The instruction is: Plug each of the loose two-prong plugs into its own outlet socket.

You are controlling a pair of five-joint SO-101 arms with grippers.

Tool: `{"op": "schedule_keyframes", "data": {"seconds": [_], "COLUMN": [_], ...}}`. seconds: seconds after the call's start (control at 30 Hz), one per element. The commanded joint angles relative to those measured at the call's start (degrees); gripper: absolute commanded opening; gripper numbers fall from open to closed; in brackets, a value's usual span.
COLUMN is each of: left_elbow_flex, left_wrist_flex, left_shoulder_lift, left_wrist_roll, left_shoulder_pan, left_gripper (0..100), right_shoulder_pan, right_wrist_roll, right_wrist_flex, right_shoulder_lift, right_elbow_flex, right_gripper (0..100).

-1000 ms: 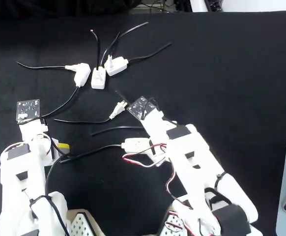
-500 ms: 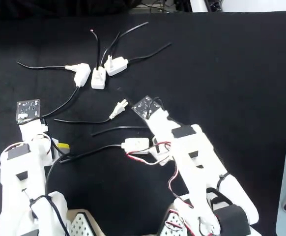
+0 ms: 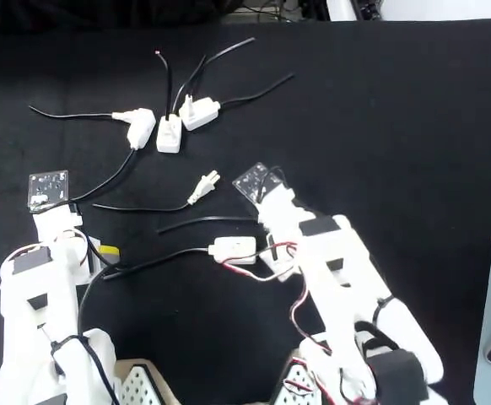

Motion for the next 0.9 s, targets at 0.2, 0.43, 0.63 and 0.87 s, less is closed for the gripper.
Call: {"op": "schedule_keyframes", "data": {"seconds": [0.2, 0.43, 0.63, 0.87], "left_elbow_flex": [-0.2, -0.2, -0.2, -0.9], "left_wrist_flex": [-0.9, -0.9, -0.9, -1.0], "left_shoulder_lift": [-1.0, -1.0, -1.0, -1.1], "left_wrist_roll": [0.3, 0.2, 0.3, 0.4], "left_shoulder_pan": [-0.4, -0.4, -0.1, 0.7], "left_gripper": [32, 32, 32, 32], "right_shoulder_pan": [3.5, 3.6, 3.5, 1.8], "right_wrist_roll": [0.0, 0.2, -0.2, -4.0], "right_wrist_flex": [-2.7, -1.9, 6.5, 15.0], "right_shoulder_lift": [8.8, 8.7, 5.8, -12.6], "right_elbow_flex": [-4.4, -4.9, -9.0, -9.1], "right_gripper": [5.3, 1.1, 1.1, 1.1]}}
